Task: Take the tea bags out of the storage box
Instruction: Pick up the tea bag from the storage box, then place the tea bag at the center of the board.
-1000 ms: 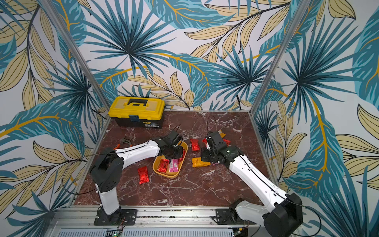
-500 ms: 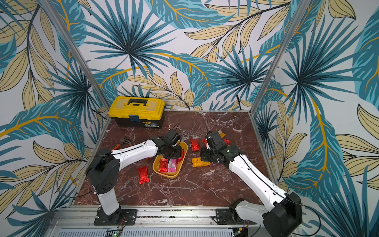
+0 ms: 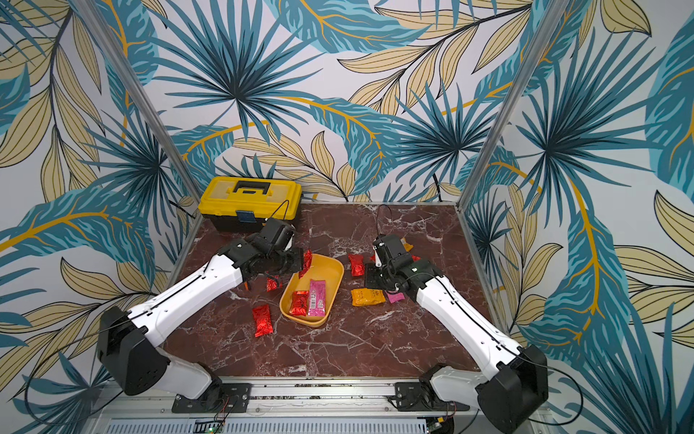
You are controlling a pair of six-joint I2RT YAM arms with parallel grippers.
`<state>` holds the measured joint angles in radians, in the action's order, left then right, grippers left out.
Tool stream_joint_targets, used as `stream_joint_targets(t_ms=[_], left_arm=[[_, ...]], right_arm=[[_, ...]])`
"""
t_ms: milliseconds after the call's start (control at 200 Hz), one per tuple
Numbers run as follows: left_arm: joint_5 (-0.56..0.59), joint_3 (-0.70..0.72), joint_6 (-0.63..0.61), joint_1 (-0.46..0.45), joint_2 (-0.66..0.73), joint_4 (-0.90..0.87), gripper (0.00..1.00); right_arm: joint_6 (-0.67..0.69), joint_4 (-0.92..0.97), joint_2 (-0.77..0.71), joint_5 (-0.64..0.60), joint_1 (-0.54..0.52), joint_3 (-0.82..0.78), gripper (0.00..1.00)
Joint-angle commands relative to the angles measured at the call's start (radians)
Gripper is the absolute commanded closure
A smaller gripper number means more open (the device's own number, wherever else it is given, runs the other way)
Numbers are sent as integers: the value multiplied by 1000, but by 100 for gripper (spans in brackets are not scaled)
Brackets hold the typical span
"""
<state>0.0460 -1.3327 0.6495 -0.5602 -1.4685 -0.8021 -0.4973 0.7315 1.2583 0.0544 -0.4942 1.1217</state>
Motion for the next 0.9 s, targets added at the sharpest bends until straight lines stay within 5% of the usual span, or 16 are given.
stream_joint_targets(t_ms=[0,476,891], left_arm=[[89,-5,-53,65,29,-83,100],[161,135,-5,268,-44,-8,100],[145,247,2,288,-73,77,98]], right_arm=[[8,-1,19,23,-9,29,74],[-36,-61,128,49,-121,98,74],[-85,-129,303,10,-274,159,74]])
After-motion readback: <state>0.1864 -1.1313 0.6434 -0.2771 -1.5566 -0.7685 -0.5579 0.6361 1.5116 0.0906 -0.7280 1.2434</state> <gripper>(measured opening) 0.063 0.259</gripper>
